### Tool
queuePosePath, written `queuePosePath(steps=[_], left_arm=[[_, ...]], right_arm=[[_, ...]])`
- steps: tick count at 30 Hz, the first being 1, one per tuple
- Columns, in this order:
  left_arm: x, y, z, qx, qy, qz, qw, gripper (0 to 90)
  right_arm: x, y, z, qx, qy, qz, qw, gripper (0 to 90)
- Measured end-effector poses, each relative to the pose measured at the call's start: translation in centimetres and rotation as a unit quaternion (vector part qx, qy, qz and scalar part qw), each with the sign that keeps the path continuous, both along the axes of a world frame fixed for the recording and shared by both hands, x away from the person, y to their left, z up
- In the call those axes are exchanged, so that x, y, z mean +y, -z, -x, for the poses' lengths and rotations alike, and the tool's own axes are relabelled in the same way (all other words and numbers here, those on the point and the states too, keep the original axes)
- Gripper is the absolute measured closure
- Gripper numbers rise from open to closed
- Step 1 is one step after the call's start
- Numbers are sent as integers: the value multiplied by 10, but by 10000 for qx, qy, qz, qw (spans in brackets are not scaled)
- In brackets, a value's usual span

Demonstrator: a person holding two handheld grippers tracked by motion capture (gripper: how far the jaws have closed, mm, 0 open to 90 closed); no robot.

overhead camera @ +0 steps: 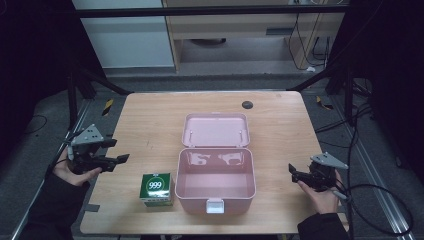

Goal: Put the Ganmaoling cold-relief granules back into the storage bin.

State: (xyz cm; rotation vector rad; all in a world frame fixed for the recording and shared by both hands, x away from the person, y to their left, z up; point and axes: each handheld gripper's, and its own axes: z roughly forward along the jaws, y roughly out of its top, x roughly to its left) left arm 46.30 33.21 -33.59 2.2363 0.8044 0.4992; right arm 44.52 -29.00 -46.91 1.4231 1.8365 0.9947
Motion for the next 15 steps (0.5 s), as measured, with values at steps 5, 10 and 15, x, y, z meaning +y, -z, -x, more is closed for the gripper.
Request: queuePosePath(steps=[5, 10, 15], left_arm=[[-10, -1, 1, 211, 454, -294, 9983, 267], [-24, 3, 4, 423, 950, -655, 9924, 231], [-35, 7, 3, 620, 1314, -970, 9846, 195]], right_arm=[[0, 0, 0, 17, -36, 15, 10000, 91], [1, 1, 0, 40, -71, 45, 10000, 86], [2, 2, -1, 57, -97, 77, 9999, 80]])
